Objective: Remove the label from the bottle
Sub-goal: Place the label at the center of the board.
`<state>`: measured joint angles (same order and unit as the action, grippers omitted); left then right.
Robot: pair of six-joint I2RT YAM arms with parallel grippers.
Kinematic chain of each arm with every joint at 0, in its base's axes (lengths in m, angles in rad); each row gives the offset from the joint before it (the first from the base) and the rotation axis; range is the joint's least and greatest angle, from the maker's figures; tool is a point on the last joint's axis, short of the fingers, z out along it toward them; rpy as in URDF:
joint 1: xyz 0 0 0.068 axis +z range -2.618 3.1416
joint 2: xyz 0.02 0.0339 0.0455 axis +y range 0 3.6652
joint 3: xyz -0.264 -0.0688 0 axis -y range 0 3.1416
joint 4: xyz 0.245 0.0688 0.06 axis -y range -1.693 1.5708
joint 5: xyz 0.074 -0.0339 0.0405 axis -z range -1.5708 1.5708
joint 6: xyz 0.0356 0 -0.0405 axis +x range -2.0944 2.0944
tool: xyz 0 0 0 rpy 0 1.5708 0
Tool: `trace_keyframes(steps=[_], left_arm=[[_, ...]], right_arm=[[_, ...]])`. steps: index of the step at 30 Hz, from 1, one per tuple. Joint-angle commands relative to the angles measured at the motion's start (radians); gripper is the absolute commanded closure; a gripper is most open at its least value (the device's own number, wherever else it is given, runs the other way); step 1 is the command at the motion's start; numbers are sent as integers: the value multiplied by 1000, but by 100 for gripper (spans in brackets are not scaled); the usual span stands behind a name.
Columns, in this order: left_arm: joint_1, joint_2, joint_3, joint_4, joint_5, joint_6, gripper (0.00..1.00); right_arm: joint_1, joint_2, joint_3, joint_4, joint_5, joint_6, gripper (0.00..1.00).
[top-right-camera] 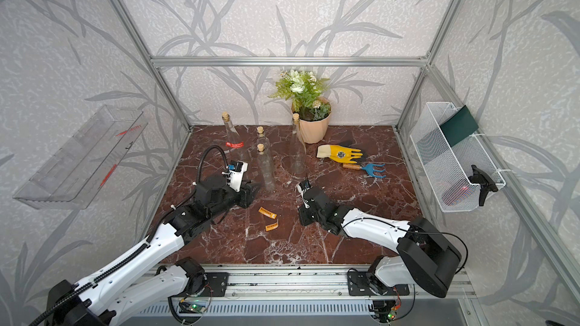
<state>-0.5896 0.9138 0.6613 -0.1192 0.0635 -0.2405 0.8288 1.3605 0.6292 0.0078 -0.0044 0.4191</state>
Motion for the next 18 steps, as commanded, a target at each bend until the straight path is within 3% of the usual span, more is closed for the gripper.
trace_keyframes(steps=[1, 7, 18], left_arm=[[0, -25, -10, 15, -38, -26, 50], [2, -34, -31, 6, -54, -47, 43], [68, 81, 24, 41, 23, -87, 42]], right_arm=[[10, 15, 46, -35, 4, 15, 100], [15, 30, 48, -28, 4, 32, 100], [15, 69, 72, -8, 23, 5, 100]])
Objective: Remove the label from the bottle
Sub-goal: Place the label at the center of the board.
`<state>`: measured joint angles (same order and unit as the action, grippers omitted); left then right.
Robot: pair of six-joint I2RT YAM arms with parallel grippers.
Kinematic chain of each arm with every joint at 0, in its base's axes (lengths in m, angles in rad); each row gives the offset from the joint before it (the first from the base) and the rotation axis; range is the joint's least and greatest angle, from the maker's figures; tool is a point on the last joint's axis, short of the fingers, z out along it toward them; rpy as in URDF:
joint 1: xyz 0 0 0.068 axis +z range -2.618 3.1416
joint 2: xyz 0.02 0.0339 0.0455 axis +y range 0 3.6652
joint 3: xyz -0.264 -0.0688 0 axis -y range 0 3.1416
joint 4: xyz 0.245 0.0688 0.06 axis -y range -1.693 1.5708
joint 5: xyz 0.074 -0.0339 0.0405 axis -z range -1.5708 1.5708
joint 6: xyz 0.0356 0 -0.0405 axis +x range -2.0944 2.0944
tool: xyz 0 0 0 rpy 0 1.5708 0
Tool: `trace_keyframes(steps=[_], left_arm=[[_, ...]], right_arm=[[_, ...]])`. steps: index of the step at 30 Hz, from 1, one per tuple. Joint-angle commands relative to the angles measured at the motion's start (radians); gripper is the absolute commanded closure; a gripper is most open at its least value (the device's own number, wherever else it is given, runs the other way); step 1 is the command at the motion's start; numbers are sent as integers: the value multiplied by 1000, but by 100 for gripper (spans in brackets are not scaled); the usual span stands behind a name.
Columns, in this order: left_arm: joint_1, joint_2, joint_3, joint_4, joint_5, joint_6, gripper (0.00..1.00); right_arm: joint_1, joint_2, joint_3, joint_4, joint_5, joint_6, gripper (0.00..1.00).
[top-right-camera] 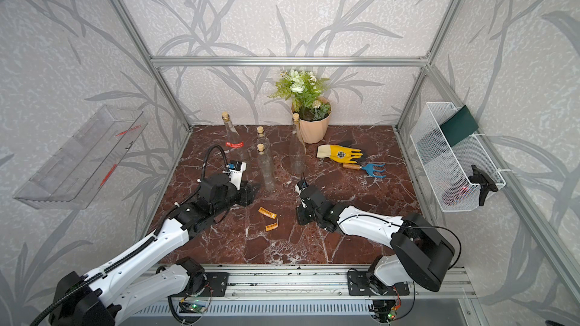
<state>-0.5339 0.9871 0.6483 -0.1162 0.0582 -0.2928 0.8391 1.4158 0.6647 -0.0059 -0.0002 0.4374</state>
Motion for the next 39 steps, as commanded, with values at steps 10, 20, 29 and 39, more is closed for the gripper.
trace_keyframes(steps=[10, 20, 29, 39], left_arm=[[67, 67, 80, 23, 78, -44, 41], [77, 99, 74, 35, 98, -64, 41], [76, 85, 61, 24, 100, -68, 41], [75, 45, 46, -3, 103, -75, 40]], right_arm=[[4, 71, 68, 12, 7, -35, 100], [4, 89, 73, 20, 6, -48, 100], [5, 104, 81, 15, 2, -48, 100], [5, 112, 81, -2, 3, -40, 100]])
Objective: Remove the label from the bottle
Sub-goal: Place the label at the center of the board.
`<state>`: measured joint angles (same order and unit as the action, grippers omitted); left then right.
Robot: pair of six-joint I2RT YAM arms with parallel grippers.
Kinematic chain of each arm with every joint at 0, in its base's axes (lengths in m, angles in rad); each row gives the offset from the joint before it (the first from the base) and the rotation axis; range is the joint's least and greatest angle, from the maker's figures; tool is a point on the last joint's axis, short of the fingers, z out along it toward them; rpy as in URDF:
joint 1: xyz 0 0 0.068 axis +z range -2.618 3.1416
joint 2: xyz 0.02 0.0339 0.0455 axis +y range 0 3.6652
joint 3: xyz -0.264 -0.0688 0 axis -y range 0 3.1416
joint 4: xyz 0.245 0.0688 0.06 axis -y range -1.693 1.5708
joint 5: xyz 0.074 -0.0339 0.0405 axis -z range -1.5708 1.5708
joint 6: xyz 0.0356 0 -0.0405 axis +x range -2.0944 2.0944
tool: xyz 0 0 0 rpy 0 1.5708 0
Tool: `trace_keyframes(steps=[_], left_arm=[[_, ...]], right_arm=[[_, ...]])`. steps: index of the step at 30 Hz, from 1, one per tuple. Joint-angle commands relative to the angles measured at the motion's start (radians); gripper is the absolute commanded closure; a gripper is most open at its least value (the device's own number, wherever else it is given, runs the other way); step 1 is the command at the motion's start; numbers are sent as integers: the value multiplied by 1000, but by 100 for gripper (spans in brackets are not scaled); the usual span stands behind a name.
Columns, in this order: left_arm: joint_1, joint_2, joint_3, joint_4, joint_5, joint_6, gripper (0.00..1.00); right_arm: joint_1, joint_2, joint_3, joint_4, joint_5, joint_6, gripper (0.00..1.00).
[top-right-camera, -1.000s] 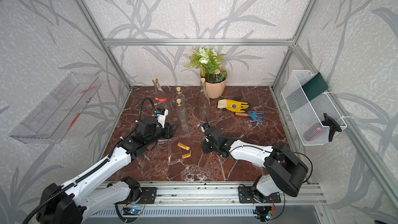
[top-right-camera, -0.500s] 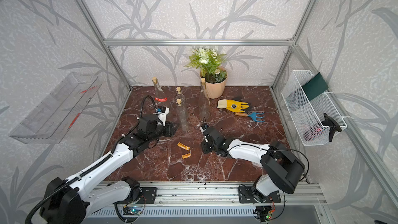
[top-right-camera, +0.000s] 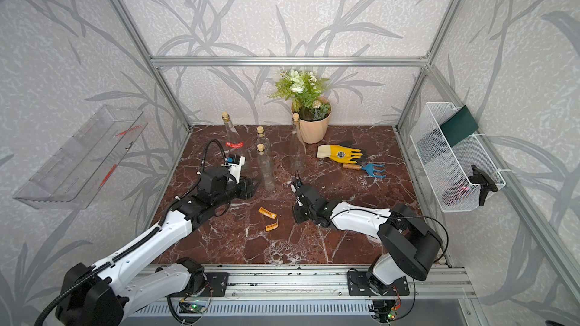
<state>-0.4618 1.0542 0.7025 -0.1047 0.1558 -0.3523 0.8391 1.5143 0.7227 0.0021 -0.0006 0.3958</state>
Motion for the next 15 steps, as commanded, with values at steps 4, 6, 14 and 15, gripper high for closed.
trace_keyframes(steps=[4, 6, 14, 15], left_arm=[[3, -23, -19, -5, 23, -33, 40], [4, -23, -27, 2, 27, -47, 40], [5, -51, -58, 2, 18, -54, 40], [4, -56, -63, 5, 17, -56, 40]], right_arm=[[5, 14, 25, -17, 2, 8, 100], [5, 12, 25, -25, -1, 16, 100], [15, 4, 6, -46, -3, 35, 100], [15, 3, 2, -46, 0, 37, 100]])
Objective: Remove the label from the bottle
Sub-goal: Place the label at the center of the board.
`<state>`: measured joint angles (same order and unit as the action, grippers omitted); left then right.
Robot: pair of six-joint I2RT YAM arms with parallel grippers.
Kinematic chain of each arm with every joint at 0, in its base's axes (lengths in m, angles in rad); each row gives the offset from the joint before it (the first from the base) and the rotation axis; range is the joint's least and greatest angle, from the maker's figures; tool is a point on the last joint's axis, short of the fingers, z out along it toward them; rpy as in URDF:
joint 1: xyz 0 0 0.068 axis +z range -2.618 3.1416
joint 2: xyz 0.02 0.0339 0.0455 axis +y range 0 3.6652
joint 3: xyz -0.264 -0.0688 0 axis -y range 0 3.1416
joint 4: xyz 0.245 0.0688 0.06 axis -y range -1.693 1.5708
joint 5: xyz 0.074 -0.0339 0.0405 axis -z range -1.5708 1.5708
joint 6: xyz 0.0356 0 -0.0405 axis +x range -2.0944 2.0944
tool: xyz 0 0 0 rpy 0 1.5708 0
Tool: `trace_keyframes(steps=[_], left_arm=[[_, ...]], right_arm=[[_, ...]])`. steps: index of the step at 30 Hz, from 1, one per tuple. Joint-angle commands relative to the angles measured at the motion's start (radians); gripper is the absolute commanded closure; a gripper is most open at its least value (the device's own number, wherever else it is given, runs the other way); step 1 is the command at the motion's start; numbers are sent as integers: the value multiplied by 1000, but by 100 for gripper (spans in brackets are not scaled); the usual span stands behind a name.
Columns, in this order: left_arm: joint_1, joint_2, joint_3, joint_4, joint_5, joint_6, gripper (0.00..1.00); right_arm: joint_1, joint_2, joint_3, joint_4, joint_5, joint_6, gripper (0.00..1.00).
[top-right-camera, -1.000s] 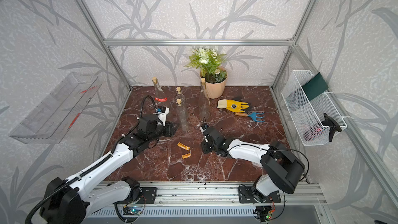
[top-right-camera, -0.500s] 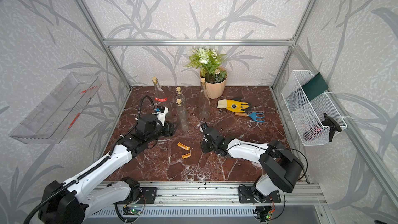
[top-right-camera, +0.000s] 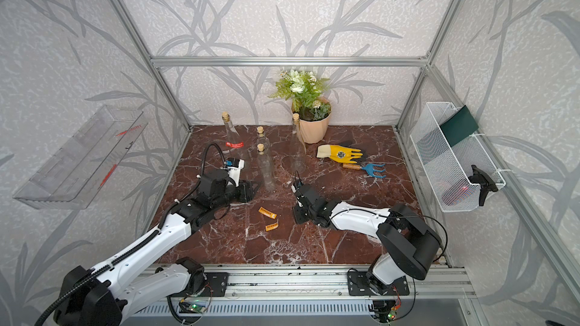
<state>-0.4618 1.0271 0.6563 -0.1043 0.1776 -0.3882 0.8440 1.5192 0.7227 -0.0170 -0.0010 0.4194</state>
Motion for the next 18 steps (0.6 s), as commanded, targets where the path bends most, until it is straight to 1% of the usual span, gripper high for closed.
trace_keyframes(steps=[1, 8, 18], left_arm=[[4, -33, -22, 7, -7, -23, 41], [4, -45, -29, 4, -10, -23, 40], [3, -52, -32, 1, -14, -26, 40]], right_arm=[[10, -4, 1, -26, 1, 15, 100], [12, 8, 7, -26, 1, 15, 100], [11, 22, 12, -31, -4, 9, 97]])
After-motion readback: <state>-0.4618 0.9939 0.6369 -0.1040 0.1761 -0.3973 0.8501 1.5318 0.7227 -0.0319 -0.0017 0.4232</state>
